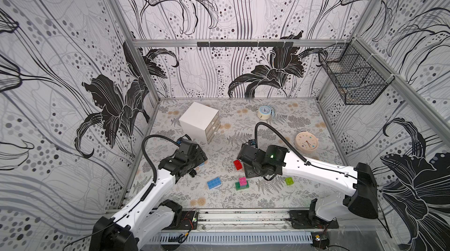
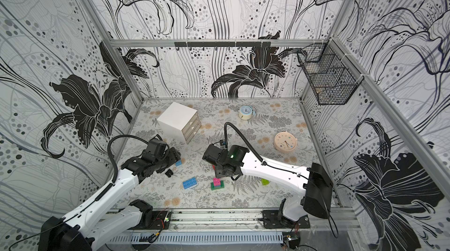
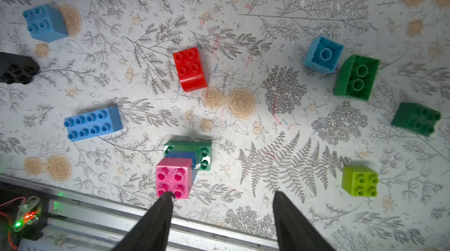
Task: Assemble the number 1 with lego
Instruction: Assemble the lego brick with the lego brick, then pick up the lego brick from the center of the board.
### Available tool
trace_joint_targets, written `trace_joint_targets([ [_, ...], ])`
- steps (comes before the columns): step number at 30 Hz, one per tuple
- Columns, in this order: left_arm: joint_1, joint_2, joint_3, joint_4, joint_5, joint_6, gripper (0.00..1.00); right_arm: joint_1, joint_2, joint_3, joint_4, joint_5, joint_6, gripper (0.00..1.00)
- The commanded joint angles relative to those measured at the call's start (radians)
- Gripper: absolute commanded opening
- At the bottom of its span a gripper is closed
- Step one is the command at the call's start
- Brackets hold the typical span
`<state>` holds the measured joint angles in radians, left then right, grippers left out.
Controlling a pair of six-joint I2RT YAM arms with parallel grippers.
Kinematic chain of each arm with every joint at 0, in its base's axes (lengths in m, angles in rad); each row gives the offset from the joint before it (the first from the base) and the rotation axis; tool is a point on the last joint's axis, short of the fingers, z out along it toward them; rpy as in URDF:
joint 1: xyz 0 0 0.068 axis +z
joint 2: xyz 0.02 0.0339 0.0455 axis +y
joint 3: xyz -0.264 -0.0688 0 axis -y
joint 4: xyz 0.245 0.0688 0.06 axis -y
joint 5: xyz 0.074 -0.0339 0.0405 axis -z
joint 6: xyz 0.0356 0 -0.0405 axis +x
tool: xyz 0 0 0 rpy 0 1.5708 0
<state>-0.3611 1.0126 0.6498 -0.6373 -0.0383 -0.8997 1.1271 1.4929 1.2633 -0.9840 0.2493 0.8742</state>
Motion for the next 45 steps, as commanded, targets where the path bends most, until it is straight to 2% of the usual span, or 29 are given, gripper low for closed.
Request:
trace_joint_targets([
  [1,-0.001,0.083,0.064,-0.057,-0.056,0.007,0.74,-0.002,-0.023,-0.017,-0.026,0.038,0.025,0.67],
  [7,-0.001,0.267,0.144,-0.085,-0.083,-0.044,0.67,-0.001,-0.017,-0.019,-0.036,0.037,0.038,0.65],
  [19,0.001,0.487,0.212,-0.048,-0.101,0.015,0.55,-0.002,-0.054,-0.053,-0.045,0.058,0.065,0.64],
  [36,0.001,0.593,0.226,-0.009,-0.117,0.060,0.40,-0.009,-0.039,-0.031,-0.050,0.054,0.045,0.63],
  [40,0.001,0.594,0.227,-0.010,-0.123,0.075,0.32,-0.009,-0.045,-0.035,-0.051,0.056,0.048,0.62],
  [45,0.001,0.518,0.216,-0.012,-0.141,0.127,0.13,-0.016,-0.075,-0.060,-0.053,0.070,0.065,0.61],
])
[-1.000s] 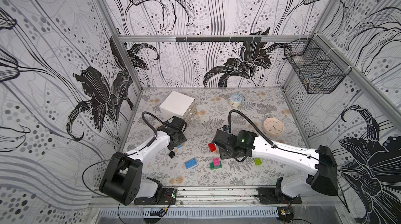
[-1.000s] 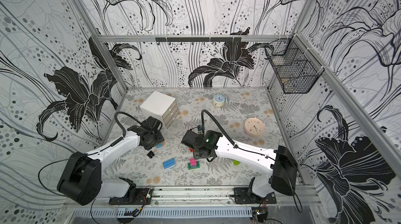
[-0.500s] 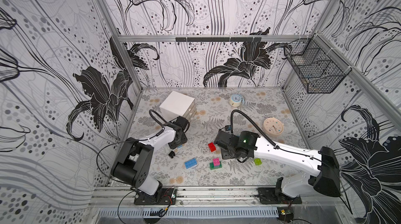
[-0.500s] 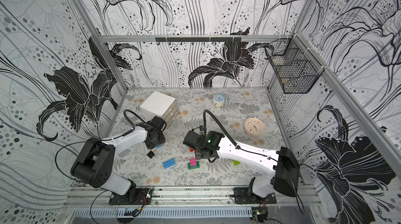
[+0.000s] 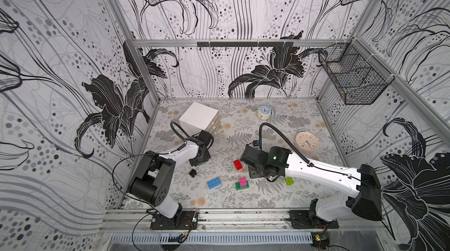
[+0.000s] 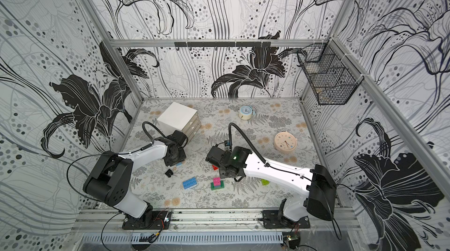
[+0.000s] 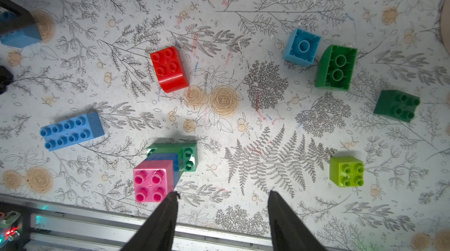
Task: Assemble the number 1 with lego
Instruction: Pick up the lego brick from the center of the board.
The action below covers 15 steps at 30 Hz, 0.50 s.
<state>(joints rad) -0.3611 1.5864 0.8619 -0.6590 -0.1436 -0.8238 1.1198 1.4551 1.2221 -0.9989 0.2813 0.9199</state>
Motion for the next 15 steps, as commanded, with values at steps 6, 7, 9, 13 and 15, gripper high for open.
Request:
trace_joint_targets([
  [6,-0.004,-0.285,-0.022,0.055,0.083,0.232,0.00,-0.081,-0.141,-0.104,-0.022,0.030,0.028,0.60],
  [7,-0.005,-0.326,-0.025,0.074,0.135,0.274,0.00,-0.099,-0.165,-0.121,-0.016,0.029,0.026,0.60],
  [9,-0.008,-0.388,-0.023,0.108,0.250,0.342,0.00,-0.131,-0.209,-0.151,-0.004,0.024,0.016,0.59],
  [13,-0.122,-0.490,0.012,0.150,0.412,0.495,0.00,-0.176,-0.288,-0.195,0.010,0.032,-0.007,0.59],
  [15,-0.240,-0.511,0.045,0.114,0.358,0.622,0.00,-0.190,-0.310,-0.204,0.004,0.038,-0.019,0.59],
])
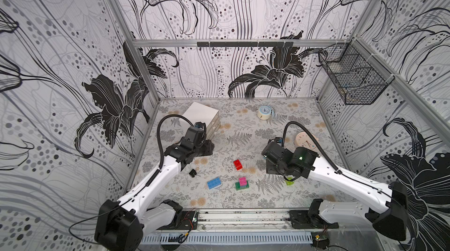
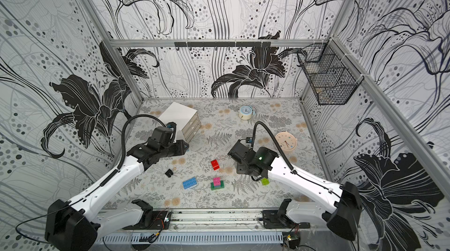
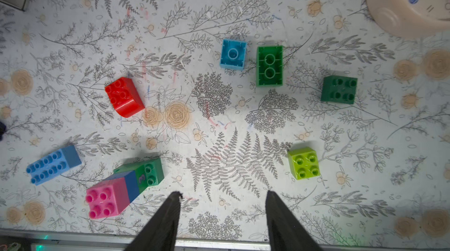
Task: Assemble the number 1 with lego
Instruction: Pick up the lego brick from the center of the board, then assemble the lego brick with the lego brick.
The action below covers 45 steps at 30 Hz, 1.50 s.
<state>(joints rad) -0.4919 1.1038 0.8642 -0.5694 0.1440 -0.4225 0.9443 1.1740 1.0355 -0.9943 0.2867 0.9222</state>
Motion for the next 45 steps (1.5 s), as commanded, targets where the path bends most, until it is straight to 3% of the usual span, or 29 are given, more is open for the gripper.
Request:
trace_joint_targets([
  [1,-0.170,-0.033,0.060,0.002,0.046,0.290,0.00,-0.021,-0.039,-0.021,-0.007,0.036,-0.025,0.59],
  [6,-0.375,-0.012,0.106,-0.105,0.092,0.612,0.00,-0.056,-0.083,-0.061,-0.015,0.022,-0.032,0.59],
  [9,-0.468,0.011,0.115,-0.127,0.016,0.691,0.00,-0.092,-0.126,-0.106,0.000,-0.024,-0.022,0.59],
  [17,-0.547,0.233,0.272,-0.293,-0.072,0.608,0.00,-0.114,-0.215,-0.173,-0.015,-0.043,0.021,0.59],
  [23,-0.581,0.322,0.340,-0.351,-0.139,0.591,0.00,-0.126,-0.231,-0.186,-0.007,-0.053,0.028,0.58],
  [35,-0.606,0.472,0.382,-0.374,-0.098,0.575,0.00,-0.130,-0.208,-0.173,-0.005,-0.061,0.017,0.58],
  [45,-0.606,0.511,0.398,-0.351,-0.104,0.570,0.00,-0.130,-0.204,-0.182,0.004,-0.078,0.022,0.58],
])
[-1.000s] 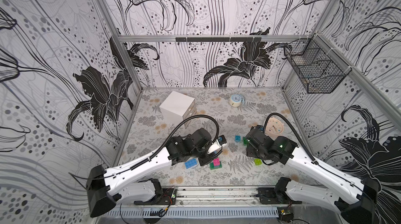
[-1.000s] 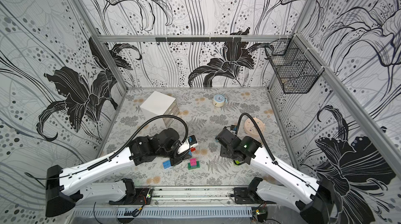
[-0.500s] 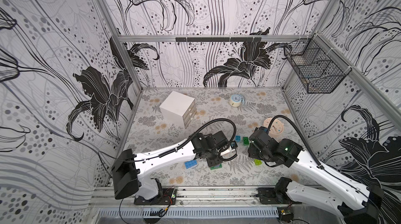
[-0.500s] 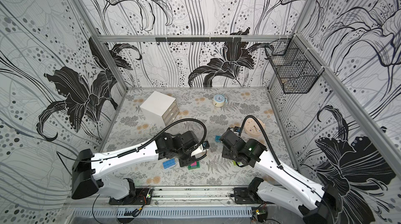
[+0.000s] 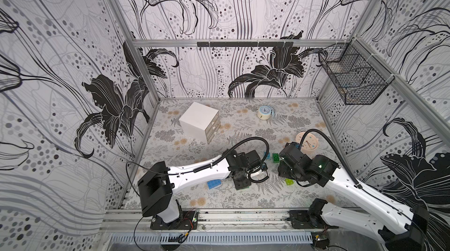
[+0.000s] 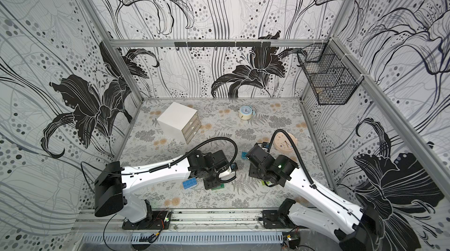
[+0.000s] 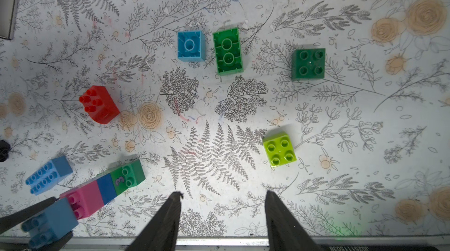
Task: Assemble the number 1 with lego
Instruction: Assemble the lego brick with the lego brick.
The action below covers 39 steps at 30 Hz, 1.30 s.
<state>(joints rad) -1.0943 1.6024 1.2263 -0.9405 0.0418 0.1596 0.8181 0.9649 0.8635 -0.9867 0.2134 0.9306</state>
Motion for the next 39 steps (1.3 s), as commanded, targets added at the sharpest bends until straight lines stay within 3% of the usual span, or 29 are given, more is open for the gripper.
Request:
trace_joint_targets([
  [1,-0.004,0.014,0.039,0.021,-0.002,-0.013,0.00,-0.004,0.007,-0.011,-0.001,-0.006,0.013,0.58],
  [22,-0.003,0.097,0.038,-0.011,-0.010,-0.038,0.00,-0.004,-0.013,-0.028,-0.002,-0.013,0.026,0.58],
  [39,0.006,0.139,-0.031,0.030,0.075,-0.233,0.00,-0.004,-0.017,-0.021,-0.010,-0.011,0.028,0.58],
])
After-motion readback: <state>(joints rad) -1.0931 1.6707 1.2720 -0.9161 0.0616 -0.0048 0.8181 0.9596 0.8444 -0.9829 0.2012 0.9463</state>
